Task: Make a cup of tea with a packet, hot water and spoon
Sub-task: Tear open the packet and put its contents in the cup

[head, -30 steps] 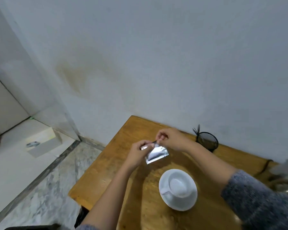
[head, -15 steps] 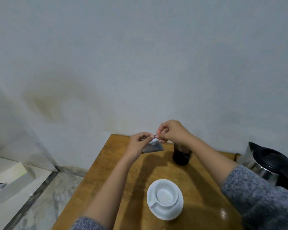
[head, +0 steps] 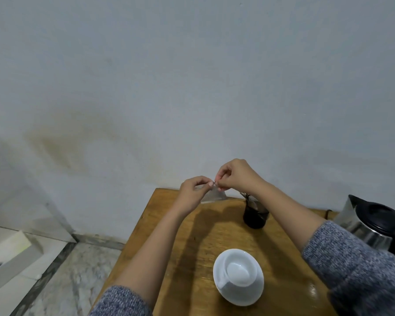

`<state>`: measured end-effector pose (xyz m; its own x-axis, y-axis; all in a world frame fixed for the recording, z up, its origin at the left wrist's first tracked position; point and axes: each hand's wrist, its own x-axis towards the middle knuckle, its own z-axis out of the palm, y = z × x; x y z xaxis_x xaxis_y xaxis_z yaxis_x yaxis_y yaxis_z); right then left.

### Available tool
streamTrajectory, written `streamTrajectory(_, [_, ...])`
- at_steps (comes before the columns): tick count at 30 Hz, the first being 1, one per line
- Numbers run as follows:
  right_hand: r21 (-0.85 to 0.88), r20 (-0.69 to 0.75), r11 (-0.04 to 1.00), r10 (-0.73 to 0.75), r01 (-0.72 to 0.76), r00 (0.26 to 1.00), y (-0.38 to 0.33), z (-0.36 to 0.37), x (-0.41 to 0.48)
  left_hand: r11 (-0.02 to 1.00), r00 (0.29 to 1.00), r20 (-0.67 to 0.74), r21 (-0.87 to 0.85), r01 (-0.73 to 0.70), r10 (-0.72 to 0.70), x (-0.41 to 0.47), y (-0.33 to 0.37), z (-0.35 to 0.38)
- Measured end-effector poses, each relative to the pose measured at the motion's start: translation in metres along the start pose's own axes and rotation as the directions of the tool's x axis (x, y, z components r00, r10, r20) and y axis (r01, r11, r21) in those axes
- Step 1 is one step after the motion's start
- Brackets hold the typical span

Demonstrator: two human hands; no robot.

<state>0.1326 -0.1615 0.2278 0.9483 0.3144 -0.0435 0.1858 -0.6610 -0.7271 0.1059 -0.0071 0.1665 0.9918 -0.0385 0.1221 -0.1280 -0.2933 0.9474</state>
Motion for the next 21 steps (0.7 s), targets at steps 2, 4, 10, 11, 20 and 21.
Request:
streamTrajectory(2, [0.008,-0.005,1.000,-0.018,0.018,1.000,-0.005,0.001,0.000,0.999,1.000,0.007,-0.035,0.000,0.000,-0.001,0.001,-0.002])
streamTrajectory(4, [0.003,-0.013,0.999,-0.036,0.036,0.999,-0.008,0.002,0.001,0.997,1.000,0.006,-0.071,0.004,-0.003,-0.001,0.000,-0.004])
streamTrajectory(10, [-0.103,-0.025,0.991,-0.088,0.085,0.996,-0.013,0.015,-0.002,0.994,0.998,-0.020,-0.095,0.058,-0.061,-0.005,-0.002,-0.010])
streamTrajectory(11, [-0.116,-0.035,0.989,-0.099,0.095,0.994,-0.015,0.017,-0.003,0.993,0.997,-0.031,-0.105,0.061,-0.064,-0.005,-0.002,-0.011])
streamTrajectory(20, [-0.366,-0.008,0.902,-0.251,0.231,0.968,-0.025,0.035,-0.005,0.974,0.995,-0.046,-0.211,0.082,-0.094,-0.006,-0.014,-0.024])
streamTrajectory(21, [-0.387,0.003,0.887,-0.272,0.252,0.962,-0.027,0.037,-0.006,0.972,0.994,-0.050,-0.220,0.082,-0.095,-0.006,-0.015,-0.025])
